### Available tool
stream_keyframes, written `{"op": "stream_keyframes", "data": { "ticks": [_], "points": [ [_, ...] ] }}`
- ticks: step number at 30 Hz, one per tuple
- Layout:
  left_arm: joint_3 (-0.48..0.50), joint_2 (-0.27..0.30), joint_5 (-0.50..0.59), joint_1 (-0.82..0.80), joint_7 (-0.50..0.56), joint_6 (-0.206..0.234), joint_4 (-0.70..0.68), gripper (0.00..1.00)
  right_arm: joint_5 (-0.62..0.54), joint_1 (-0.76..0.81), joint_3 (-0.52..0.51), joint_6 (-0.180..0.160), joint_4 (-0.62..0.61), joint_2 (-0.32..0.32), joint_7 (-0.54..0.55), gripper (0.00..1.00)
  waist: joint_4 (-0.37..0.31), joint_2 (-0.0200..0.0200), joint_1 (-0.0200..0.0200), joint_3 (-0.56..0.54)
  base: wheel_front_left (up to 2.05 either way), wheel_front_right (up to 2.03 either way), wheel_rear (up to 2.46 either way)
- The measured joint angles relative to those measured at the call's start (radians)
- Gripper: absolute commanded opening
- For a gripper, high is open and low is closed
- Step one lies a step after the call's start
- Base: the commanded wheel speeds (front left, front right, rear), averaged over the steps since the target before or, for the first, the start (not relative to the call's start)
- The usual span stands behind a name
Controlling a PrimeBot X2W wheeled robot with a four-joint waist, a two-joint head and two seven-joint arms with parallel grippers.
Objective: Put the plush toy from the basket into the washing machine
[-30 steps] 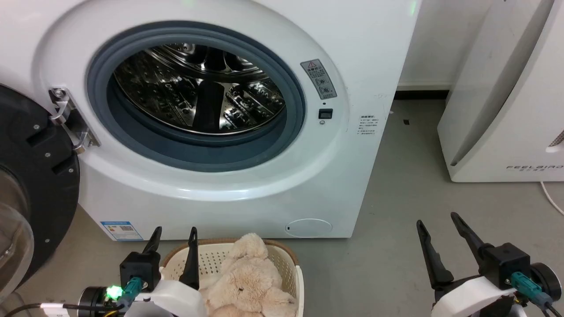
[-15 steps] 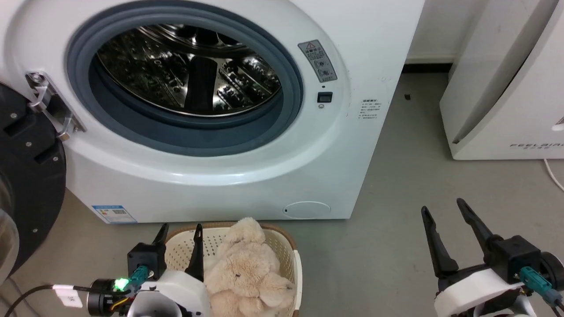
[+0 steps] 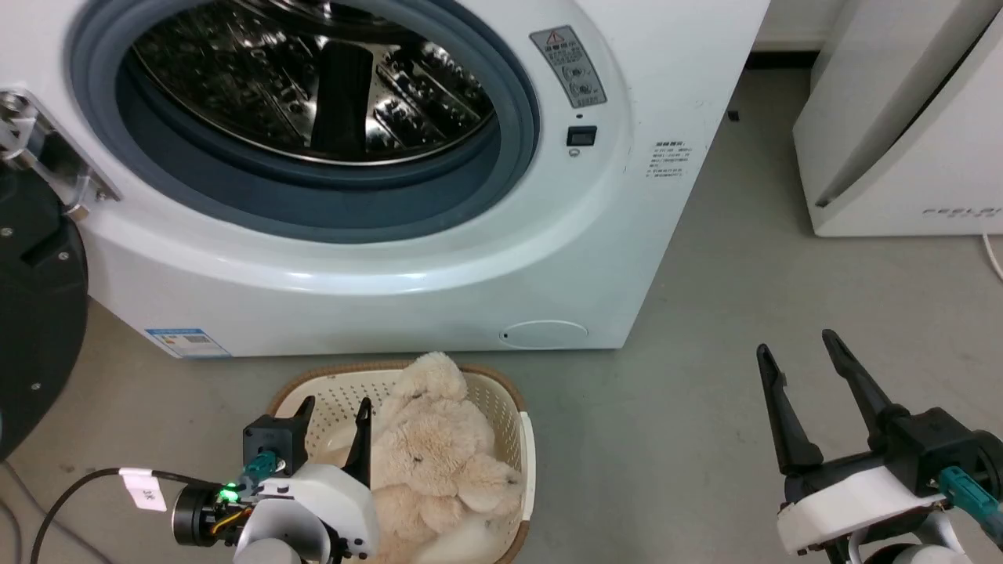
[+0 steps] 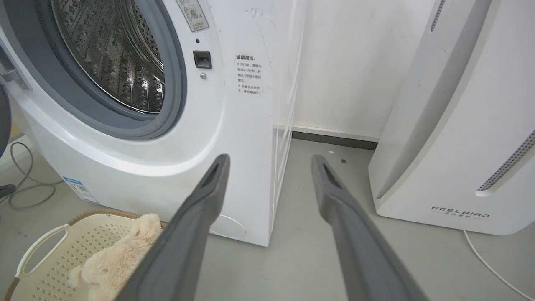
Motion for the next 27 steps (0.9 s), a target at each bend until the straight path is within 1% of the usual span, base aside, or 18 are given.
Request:
{"op": "stream_keyframes", "data": {
  "ticks": [12, 22, 24, 27],
  "points": [
    [-0.018, 0.016, -0.03, -0.091, -0.025, -0.018, 0.175, 1.0, 0.0, -0.014, -0.007, 0.0, -0.013, 0.0, -0.025, 1.0, -0.011, 0.0, 0.0001, 0.08, 0.0, 0.0, 0.0],
    [-0.045, 0.032, -0.057, -0.171, -0.024, -0.036, 0.299, 1.0, 0.0, -0.032, -0.016, 0.0, -0.036, 0.0, -0.044, 1.0, -0.02, 0.0, 0.0001, 0.161, 0.0, 0.0, 0.0],
    [-0.057, 0.038, -0.058, -0.19, -0.021, -0.039, 0.321, 1.0, 0.0, -0.034, -0.02, 0.0, -0.04, 0.0, -0.046, 1.0, -0.022, 0.0, 0.0001, 0.18, 0.0, 0.0, 0.0],
    [-0.1, 0.056, -0.032, -0.222, -0.021, -0.043, 0.353, 1.0, 0.0, -0.035, -0.023, 0.0, -0.048, 0.0, -0.054, 1.0, -0.024, 0.0, 0.0001, 0.209, 0.0, 0.0, 0.0]
  ]
}}
